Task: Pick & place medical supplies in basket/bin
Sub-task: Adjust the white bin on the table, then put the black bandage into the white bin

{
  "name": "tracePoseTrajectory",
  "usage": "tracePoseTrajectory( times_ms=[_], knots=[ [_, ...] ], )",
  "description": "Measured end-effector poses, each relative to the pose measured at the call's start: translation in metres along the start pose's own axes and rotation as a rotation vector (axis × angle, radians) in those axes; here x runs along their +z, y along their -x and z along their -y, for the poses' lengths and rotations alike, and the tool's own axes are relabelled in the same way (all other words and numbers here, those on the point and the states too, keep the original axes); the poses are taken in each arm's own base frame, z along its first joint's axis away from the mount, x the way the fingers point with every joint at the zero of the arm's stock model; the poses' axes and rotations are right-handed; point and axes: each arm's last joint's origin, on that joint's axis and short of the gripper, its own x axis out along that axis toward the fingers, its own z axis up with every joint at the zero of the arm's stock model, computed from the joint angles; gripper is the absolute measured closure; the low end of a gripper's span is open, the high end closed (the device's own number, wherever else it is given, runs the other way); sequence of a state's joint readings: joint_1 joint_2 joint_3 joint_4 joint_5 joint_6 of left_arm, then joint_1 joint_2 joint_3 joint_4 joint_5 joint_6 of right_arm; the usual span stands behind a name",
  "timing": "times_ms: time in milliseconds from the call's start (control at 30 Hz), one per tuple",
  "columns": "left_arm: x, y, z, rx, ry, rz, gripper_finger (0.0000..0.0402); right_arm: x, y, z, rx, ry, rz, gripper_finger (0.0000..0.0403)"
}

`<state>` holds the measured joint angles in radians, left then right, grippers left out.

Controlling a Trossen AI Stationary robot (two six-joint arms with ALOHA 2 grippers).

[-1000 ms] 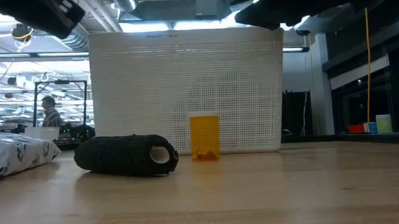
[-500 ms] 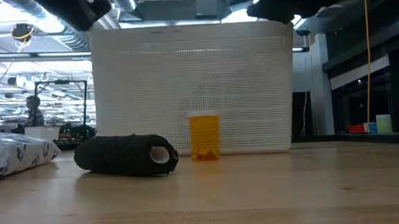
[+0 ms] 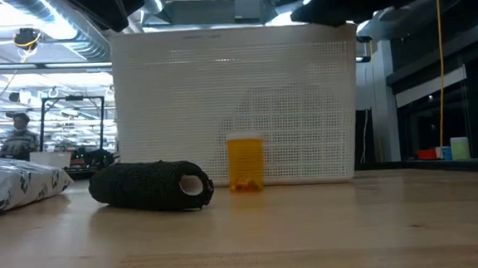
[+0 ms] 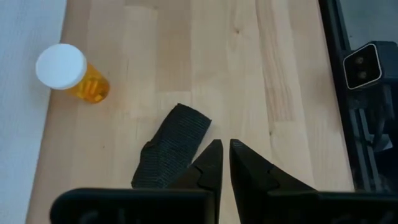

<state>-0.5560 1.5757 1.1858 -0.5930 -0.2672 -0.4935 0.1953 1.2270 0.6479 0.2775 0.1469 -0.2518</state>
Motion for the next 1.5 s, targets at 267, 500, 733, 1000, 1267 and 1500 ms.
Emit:
tracePoseTrajectory(
  times_ms=[267, 500, 733, 1000, 1267, 1500],
  knots=[
    [0.0, 0.0, 0.0, 0.0, -0.012, 0.001, 0.0377, -0.006, -0.002, 0.018, -0.065, -0.027, -0.034, 0.0399],
    [0.0, 0.0, 0.0, 0.008, -0.081, 0.002, 0.0374, -0.01, -0.003, 0.035, -0.131, -0.049, -0.04, 0.0399],
    [0.001, 0.0, -0.001, 0.052, -0.141, 0.022, 0.0364, -0.004, -0.003, 0.037, -0.043, -0.051, 0.057, 0.0399],
    [0.0, 0.001, 0.001, 0.093, -0.15, 0.044, 0.0318, 0.022, 0.005, 0.025, -0.023, -0.038, 0.113, 0.04],
    [-0.005, 0.0, 0.007, 0.131, -0.175, 0.057, 0.025, 0.047, 0.02, -0.002, -0.017, -0.064, -0.012, 0.0401],
    [-0.008, -0.009, 0.011, 0.138, -0.19, 0.031, 0.0217, 0.052, 0.03, -0.037, 0.053, -0.085, -0.04, 0.0402]
  ],
)
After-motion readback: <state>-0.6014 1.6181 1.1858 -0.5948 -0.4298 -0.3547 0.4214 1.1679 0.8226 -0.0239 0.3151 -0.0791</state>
